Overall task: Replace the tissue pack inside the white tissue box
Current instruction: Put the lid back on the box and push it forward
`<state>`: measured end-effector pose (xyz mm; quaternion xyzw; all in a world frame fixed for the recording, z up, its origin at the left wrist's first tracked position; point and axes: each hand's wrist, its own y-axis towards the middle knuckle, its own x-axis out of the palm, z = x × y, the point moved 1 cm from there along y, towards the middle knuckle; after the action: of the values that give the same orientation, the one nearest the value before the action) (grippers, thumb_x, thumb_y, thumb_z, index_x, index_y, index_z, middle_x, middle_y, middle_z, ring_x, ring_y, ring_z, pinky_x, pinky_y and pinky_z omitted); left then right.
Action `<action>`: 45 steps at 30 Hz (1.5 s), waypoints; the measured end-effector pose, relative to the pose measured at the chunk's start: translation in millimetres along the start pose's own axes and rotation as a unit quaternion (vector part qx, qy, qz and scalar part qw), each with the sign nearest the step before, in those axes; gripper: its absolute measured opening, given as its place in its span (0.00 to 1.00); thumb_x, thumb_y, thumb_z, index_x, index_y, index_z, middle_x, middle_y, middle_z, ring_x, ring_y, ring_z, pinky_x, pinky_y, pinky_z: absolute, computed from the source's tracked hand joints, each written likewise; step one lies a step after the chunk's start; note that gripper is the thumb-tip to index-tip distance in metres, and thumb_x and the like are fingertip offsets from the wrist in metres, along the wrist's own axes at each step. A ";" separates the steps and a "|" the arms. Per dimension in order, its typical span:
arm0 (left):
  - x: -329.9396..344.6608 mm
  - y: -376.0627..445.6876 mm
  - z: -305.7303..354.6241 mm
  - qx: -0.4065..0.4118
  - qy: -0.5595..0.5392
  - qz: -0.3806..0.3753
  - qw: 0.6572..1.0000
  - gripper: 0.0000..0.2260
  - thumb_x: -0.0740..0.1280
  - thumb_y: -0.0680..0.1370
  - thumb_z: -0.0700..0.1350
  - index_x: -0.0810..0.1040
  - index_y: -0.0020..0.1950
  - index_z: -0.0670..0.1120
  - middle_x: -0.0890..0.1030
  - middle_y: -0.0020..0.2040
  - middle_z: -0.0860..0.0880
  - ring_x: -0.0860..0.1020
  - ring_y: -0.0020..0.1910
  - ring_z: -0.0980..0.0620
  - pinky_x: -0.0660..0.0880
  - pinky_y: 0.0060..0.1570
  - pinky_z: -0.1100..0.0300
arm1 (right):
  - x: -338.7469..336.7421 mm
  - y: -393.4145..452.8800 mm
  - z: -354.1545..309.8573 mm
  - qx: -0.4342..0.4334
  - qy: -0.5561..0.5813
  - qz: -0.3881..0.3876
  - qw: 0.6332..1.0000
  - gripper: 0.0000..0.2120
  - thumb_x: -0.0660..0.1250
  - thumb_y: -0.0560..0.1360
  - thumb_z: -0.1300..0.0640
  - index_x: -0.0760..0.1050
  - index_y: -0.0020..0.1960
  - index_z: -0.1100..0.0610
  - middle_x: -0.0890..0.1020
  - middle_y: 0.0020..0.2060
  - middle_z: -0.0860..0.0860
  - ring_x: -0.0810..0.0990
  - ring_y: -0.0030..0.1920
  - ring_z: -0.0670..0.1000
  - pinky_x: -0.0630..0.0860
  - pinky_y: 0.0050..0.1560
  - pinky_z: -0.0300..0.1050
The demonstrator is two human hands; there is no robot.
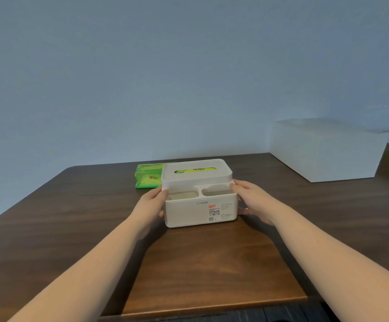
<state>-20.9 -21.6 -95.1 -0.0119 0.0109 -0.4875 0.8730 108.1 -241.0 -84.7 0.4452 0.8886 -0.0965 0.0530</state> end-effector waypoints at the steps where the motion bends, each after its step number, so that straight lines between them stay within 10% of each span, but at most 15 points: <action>1: 0.7 -1.0 0.7 0.000 0.004 -0.001 1.000 0.16 0.60 0.82 0.48 0.77 0.67 0.47 0.82 0.60 0.48 0.81 0.55 0.51 0.77 0.48 0.58 | 0.7 -1.2 0.1 -0.002 -0.004 -0.001 1.000 0.18 0.54 0.82 0.49 0.68 0.72 0.46 0.79 0.62 0.49 0.76 0.62 0.50 0.75 0.63 0.56; 6: -10.6 -4.1 -6.9 -0.012 -0.031 -0.082 0.996 0.20 0.65 0.76 0.58 0.76 0.65 0.52 0.83 0.60 0.54 0.79 0.62 0.54 0.74 0.65 0.53 | -3.4 -9.2 4.5 -0.002 0.016 -0.030 0.999 0.16 0.57 0.81 0.46 0.73 0.65 0.50 0.81 0.56 0.46 0.78 0.56 0.43 0.77 0.54 0.45; 9: -15.5 -7.8 -8.8 0.028 0.094 -0.165 0.981 0.24 0.72 0.71 0.54 0.73 0.66 0.58 0.83 0.60 0.59 0.80 0.59 0.62 0.78 0.57 0.64 | -12.1 -8.9 11.6 -0.017 -0.049 -0.066 0.997 0.22 0.67 0.76 0.48 0.70 0.69 0.48 0.79 0.63 0.46 0.75 0.64 0.47 0.73 0.66 0.50; 15: -9.4 2.0 -9.4 0.047 0.177 -0.110 0.977 0.37 0.82 0.60 0.51 0.74 0.66 0.56 0.83 0.59 0.55 0.81 0.59 0.55 0.78 0.61 0.53 | -6.0 -1.0 9.4 -0.051 -0.134 -0.054 0.988 0.26 0.77 0.69 0.56 0.72 0.64 0.49 0.83 0.57 0.47 0.81 0.57 0.50 0.75 0.41 0.40; 19: 3.9 7.4 -11.8 0.062 0.175 -0.110 0.976 0.30 0.81 0.65 0.43 0.75 0.63 0.57 0.83 0.58 0.56 0.82 0.56 0.60 0.80 0.53 0.64 | -20.6 4.2 12.8 -0.049 -0.123 -0.036 0.991 0.26 0.78 0.67 0.57 0.73 0.62 0.50 0.84 0.54 0.47 0.82 0.54 0.49 0.76 0.38 0.39; 30: 98.3 78.0 -6.4 0.092 0.182 -0.180 0.962 0.30 0.81 0.64 0.41 0.75 0.61 0.58 0.84 0.57 0.56 0.82 0.56 0.59 0.77 0.58 0.60 | -113.5 29.8 28.1 -0.029 -0.096 0.031 0.994 0.30 0.80 0.65 0.59 0.74 0.63 0.50 0.84 0.56 0.48 0.82 0.57 0.49 0.79 0.60 0.52; 37: 154.2 150.3 3.9 0.096 0.166 -0.218 0.957 0.28 0.79 0.67 0.38 0.75 0.60 0.59 0.83 0.54 0.58 0.81 0.53 0.62 0.78 0.50 0.69 | -166.1 79.8 23.2 -0.027 -0.061 0.057 0.996 0.30 0.77 0.67 0.64 0.72 0.66 0.52 0.84 0.57 0.50 0.81 0.57 0.49 0.78 0.57 0.45; 45: 193.0 239.4 -8.5 0.081 0.113 -0.201 0.970 0.37 0.85 0.54 0.46 0.78 0.62 0.53 0.84 0.57 0.49 0.82 0.58 0.47 0.76 0.62 0.44 | -188.4 145.4 18.6 -0.041 -0.032 0.095 0.994 0.23 0.74 0.69 0.69 0.73 0.55 0.47 0.83 0.55 0.50 0.81 0.56 0.48 0.76 0.62 0.48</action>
<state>283.7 -60.5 -112.6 0.1124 0.0671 -0.6507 0.7479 337.4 -307.1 -87.0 0.5220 0.8432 -0.0686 0.1086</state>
